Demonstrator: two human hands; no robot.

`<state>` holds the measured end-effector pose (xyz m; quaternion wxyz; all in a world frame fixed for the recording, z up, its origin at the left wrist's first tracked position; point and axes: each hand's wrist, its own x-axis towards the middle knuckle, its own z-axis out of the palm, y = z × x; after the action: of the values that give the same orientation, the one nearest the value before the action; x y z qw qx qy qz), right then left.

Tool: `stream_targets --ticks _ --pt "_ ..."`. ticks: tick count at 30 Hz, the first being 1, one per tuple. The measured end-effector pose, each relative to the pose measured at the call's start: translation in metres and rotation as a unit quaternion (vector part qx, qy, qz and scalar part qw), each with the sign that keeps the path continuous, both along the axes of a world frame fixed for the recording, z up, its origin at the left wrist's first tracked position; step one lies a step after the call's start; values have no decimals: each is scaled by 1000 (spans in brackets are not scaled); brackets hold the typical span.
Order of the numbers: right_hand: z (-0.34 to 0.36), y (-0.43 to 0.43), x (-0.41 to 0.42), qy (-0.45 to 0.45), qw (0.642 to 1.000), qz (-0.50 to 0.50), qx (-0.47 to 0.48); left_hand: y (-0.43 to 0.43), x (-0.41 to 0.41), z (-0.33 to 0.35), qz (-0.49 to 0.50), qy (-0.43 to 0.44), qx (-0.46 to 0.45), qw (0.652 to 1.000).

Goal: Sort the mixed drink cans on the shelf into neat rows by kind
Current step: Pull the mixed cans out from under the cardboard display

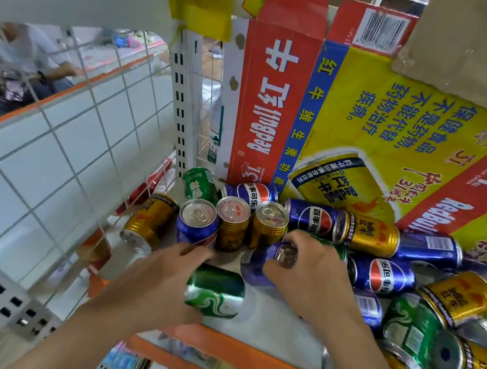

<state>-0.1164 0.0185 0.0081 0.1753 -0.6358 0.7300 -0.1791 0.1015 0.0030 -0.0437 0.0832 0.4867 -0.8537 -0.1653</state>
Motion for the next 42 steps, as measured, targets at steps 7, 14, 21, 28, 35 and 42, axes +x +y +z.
stream_targets --ticks 7,14,21,28,35,42 --pt "6 -15 8 25 998 41 -29 -9 -34 23 -26 18 -68 997" --pt "5 -22 5 44 994 100 -11 -21 -45 11 -27 58 -70 996" --pt "3 -27 3 29 994 110 -5 -19 -43 -4 -43 13 -215 976" --pt "1 -32 1 17 993 115 -33 -28 -10 12 68 201 -163 964" --pt "-1 -47 23 35 988 128 -76 -58 38 -11 256 -27 -36 966" --pt "2 -76 49 43 984 163 -50 -58 45 -22 269 -25 -42 962"
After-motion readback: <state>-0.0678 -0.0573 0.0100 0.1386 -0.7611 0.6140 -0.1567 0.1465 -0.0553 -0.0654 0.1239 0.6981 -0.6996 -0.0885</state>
